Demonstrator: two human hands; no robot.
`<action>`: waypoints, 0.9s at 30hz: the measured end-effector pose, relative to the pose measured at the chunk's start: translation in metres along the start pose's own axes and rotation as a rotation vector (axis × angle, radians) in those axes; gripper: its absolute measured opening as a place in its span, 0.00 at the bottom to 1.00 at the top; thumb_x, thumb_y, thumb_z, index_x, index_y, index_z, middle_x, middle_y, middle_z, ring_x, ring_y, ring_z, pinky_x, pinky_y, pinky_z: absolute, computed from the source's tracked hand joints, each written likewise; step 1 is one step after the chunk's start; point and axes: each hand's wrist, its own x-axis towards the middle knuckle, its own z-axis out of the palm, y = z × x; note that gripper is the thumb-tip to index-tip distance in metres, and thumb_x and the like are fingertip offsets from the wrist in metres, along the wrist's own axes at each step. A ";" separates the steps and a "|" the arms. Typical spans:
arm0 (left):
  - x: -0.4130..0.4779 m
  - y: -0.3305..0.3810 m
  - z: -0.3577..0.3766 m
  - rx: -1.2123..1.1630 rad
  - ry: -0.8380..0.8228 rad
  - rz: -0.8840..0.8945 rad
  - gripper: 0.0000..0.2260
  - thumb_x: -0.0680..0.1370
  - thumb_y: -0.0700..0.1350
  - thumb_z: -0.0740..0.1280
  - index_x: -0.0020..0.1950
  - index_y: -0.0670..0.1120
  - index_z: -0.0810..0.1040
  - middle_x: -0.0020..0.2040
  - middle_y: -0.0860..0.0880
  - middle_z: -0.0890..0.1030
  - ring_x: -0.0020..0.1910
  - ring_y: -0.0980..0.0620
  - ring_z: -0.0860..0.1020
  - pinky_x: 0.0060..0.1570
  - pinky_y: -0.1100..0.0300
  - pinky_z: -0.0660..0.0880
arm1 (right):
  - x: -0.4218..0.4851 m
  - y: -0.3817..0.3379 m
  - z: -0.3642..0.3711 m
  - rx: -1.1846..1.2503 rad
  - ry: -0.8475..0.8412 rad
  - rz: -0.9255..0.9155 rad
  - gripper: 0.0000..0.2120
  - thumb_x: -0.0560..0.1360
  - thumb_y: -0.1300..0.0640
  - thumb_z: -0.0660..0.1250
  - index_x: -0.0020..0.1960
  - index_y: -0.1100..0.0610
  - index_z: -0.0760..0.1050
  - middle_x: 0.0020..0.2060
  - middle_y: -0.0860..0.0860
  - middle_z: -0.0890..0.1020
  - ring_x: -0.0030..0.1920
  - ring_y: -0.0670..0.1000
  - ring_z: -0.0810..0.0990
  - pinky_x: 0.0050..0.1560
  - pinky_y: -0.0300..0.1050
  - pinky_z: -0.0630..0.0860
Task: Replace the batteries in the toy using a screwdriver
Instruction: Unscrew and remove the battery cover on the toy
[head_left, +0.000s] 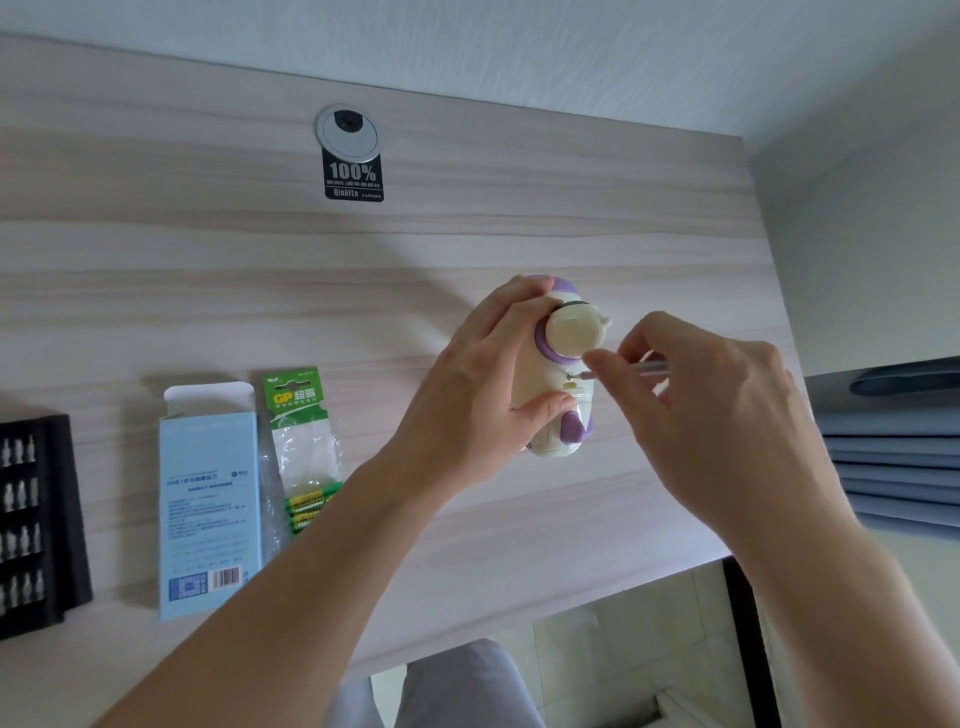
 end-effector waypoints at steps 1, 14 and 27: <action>0.000 0.000 0.000 0.005 -0.003 -0.007 0.30 0.71 0.41 0.78 0.71 0.46 0.72 0.74 0.56 0.68 0.73 0.59 0.66 0.64 0.56 0.74 | 0.000 0.001 0.000 0.001 0.006 0.001 0.15 0.77 0.40 0.62 0.43 0.50 0.75 0.32 0.46 0.81 0.35 0.54 0.82 0.38 0.51 0.79; 0.000 -0.002 0.001 -0.008 -0.016 -0.014 0.30 0.71 0.42 0.77 0.71 0.46 0.72 0.74 0.53 0.68 0.74 0.56 0.66 0.61 0.50 0.77 | 0.002 0.003 0.005 0.050 0.024 -0.020 0.12 0.78 0.45 0.67 0.42 0.53 0.76 0.32 0.49 0.81 0.34 0.56 0.81 0.37 0.52 0.79; 0.000 -0.003 0.000 0.011 -0.014 -0.001 0.30 0.71 0.42 0.77 0.71 0.46 0.72 0.74 0.54 0.68 0.73 0.55 0.67 0.62 0.49 0.77 | 0.002 -0.002 0.008 0.081 0.054 0.002 0.13 0.79 0.47 0.66 0.42 0.54 0.76 0.31 0.49 0.81 0.34 0.56 0.81 0.39 0.52 0.78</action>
